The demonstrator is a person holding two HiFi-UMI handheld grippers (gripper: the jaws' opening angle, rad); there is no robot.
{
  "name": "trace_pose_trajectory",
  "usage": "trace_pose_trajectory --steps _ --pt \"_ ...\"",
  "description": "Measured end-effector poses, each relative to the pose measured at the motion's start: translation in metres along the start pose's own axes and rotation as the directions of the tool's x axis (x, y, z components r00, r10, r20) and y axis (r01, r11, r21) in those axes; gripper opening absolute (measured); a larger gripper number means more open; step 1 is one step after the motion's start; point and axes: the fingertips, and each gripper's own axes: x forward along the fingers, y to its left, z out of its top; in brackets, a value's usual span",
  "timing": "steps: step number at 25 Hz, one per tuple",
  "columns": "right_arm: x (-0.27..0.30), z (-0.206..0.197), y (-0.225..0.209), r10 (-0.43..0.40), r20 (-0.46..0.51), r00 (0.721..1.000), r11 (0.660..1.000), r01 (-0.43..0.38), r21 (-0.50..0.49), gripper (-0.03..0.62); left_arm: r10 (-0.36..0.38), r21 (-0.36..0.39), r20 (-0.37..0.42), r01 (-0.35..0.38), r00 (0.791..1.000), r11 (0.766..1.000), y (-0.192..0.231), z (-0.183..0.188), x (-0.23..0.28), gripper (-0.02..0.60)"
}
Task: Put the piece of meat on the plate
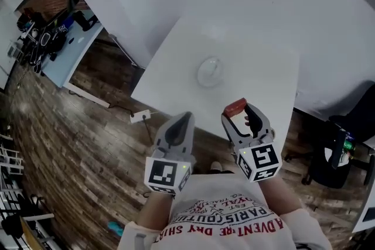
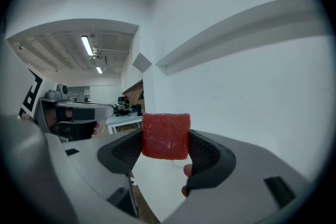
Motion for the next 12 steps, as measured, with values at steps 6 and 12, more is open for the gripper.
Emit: trace_pose_trajectory --steps 6,12 --pt "0.052 -0.015 -0.032 -0.035 -0.076 0.997 0.999 0.036 0.020 0.282 -0.033 -0.050 -0.038 0.031 0.999 0.998 0.028 -0.016 0.060 0.008" --pt "0.106 -0.026 -0.049 -0.126 -0.135 0.983 0.990 0.133 0.040 0.282 -0.154 -0.051 -0.059 0.151 0.986 0.987 0.065 -0.028 0.125 0.008"
